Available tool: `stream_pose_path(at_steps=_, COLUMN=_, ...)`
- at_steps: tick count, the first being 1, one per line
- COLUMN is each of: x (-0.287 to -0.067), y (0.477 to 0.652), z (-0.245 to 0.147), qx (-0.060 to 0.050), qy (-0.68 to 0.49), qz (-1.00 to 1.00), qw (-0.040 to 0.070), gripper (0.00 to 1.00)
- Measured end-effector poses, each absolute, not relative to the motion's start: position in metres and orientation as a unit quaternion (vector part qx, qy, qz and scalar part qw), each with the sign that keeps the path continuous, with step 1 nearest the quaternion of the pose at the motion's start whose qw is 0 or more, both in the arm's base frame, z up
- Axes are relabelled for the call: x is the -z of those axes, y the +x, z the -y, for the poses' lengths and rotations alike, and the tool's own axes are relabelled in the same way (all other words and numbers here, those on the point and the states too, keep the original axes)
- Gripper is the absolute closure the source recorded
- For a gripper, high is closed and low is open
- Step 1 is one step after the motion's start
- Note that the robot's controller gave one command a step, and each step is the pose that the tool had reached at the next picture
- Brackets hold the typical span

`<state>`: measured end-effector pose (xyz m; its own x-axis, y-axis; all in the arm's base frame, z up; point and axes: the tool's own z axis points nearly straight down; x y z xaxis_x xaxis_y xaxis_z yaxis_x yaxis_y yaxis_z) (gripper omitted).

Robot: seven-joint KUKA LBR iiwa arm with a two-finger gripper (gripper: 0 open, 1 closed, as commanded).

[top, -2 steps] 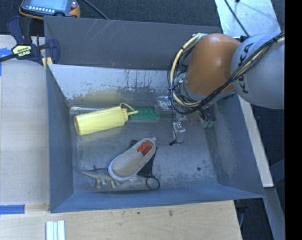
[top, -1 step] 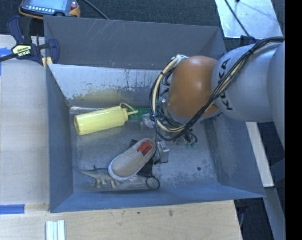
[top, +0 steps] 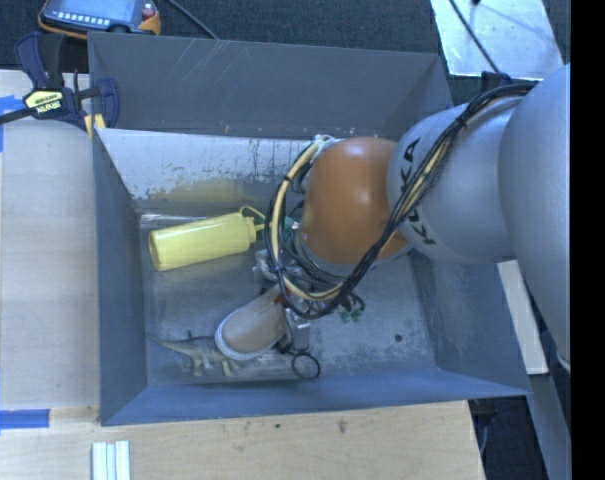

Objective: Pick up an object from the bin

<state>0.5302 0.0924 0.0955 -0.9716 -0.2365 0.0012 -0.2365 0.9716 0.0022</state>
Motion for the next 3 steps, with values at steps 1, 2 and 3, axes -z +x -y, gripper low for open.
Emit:
stream_pose_path(at_steps=1, x=-0.088, y=0.506, z=-0.100, qx=0.000, qy=0.171, qz=0.985, qw=-0.004, gripper=1.00)
stream_pose_path(at_steps=2, x=-0.088, y=0.506, z=-0.100, qx=0.000, qy=0.171, qz=0.985, qw=-0.004, gripper=1.00)
stream_pose_path(at_steps=3, x=-0.119, y=0.532, z=-0.078, qx=0.001, qy=0.200, qz=0.980, qw=0.000, gripper=1.00)
